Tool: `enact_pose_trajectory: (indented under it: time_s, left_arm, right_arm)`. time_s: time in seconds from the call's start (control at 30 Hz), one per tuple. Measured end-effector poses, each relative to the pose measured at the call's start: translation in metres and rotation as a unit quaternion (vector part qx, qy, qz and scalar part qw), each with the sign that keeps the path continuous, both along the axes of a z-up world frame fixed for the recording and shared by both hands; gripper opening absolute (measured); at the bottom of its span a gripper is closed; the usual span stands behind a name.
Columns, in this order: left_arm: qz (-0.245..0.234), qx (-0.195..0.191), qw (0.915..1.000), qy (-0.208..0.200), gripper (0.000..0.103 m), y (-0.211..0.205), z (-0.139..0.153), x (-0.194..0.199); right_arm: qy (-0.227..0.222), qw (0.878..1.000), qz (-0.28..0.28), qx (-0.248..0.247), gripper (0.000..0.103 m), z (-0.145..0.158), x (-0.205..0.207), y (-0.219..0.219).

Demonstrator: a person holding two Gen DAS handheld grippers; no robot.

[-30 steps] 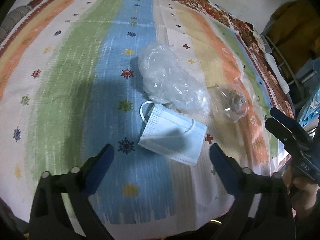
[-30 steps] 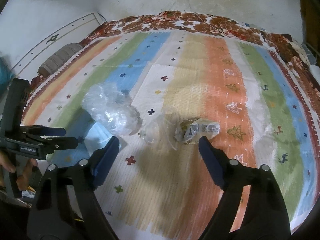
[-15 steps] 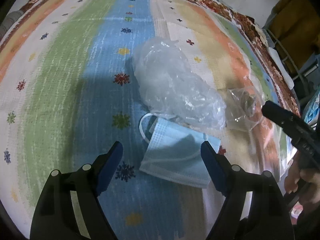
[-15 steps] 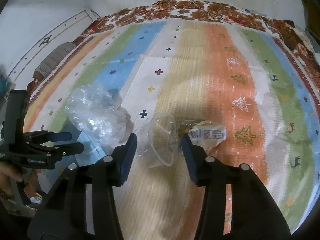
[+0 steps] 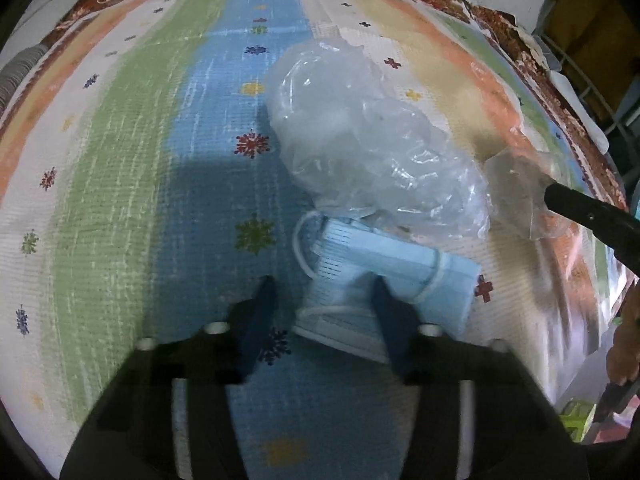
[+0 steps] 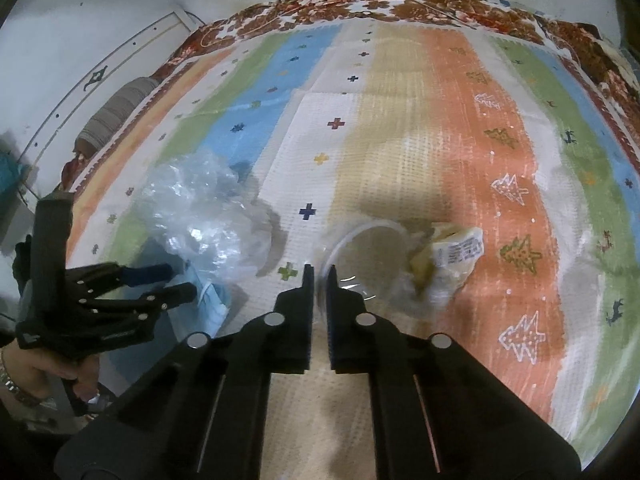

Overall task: Collect trash
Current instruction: 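Grasp the blue face mask with the left tool while the right tool grasps the clear cup, then lift the blue mask and clear cup off the blanket with both tools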

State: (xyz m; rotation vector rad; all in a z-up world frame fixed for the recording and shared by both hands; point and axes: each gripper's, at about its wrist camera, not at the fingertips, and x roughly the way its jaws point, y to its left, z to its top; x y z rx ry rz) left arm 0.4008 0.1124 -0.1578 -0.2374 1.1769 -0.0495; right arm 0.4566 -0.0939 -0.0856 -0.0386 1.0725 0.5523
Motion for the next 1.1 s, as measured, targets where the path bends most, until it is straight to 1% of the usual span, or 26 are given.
enact_pose_trajectory:
  time_s: [0.03, 0.1, 0.2, 0.37, 0.43, 0.5, 0.6, 0.73, 0.87, 1.0, 1.1]
  left_arm:
    - [0.0, -0.003, 1.0, 0.002, 0.026, 0.001, 0.0, 0.0]
    - [-0.007, -0.021, 0.9997, 0.009, 0.015, 0.002, 0.002, -0.001]
    - [-0.006, -0.03, 0.9995, 0.008, 0.011, 0.006, 0.009, -0.005]
    - [0.004, -0.047, 0.9989, 0.001, 0.01, 0.014, 0.026, -0.011]
    - [0.0, -0.044, 0.999, 0.003, 0.01, 0.013, 0.032, -0.013]
    - [-0.005, -0.043, 0.9991, 0.004, 0.01, 0.01, 0.038, -0.017]
    - [-0.012, -0.038, 0.9992, -0.005, 0.01, 0.004, 0.052, -0.02]
    - [-0.006, -0.027, 0.9996, -0.009, 0.005, 0.0, 0.064, -0.023]
    - [-0.007, -0.021, 0.9997, -0.014, 0.005, -0.005, 0.075, -0.028]
    - [-0.005, -0.031, 0.9992, -0.024, 0.005, -0.007, 0.09, -0.034]
    - [-0.006, -0.031, 0.9989, -0.034, 0.005, -0.009, 0.102, -0.041]
  right_arm:
    - [0.001, 1.0, -0.002, 0.002, 0.003, 0.002, -0.001, 0.0]
    - [0.003, 1.0, -0.003, 0.007, 0.003, 0.005, -0.003, -0.001]
    - [0.002, 1.0, 0.001, 0.007, 0.003, 0.01, -0.008, -0.003]
    - [0.001, 1.0, 0.01, -0.007, 0.003, 0.018, -0.018, -0.006]
    - [0.001, 1.0, 0.011, -0.016, 0.003, 0.022, -0.022, -0.007]
    - [0.001, 1.0, 0.012, -0.012, 0.003, 0.028, -0.028, -0.01]
    - [-0.005, 1.0, 0.019, -0.015, 0.003, 0.035, -0.036, -0.011]
    - [-0.009, 1.0, 0.017, -0.013, 0.003, 0.043, -0.043, -0.014]
    - [-0.016, 0.999, 0.022, -0.017, 0.003, 0.051, -0.05, -0.014]
    - [-0.017, 0.999, 0.028, -0.014, 0.003, 0.059, -0.058, -0.012]
    - [-0.016, 0.999, 0.032, -0.009, 0.003, 0.067, -0.065, -0.012]
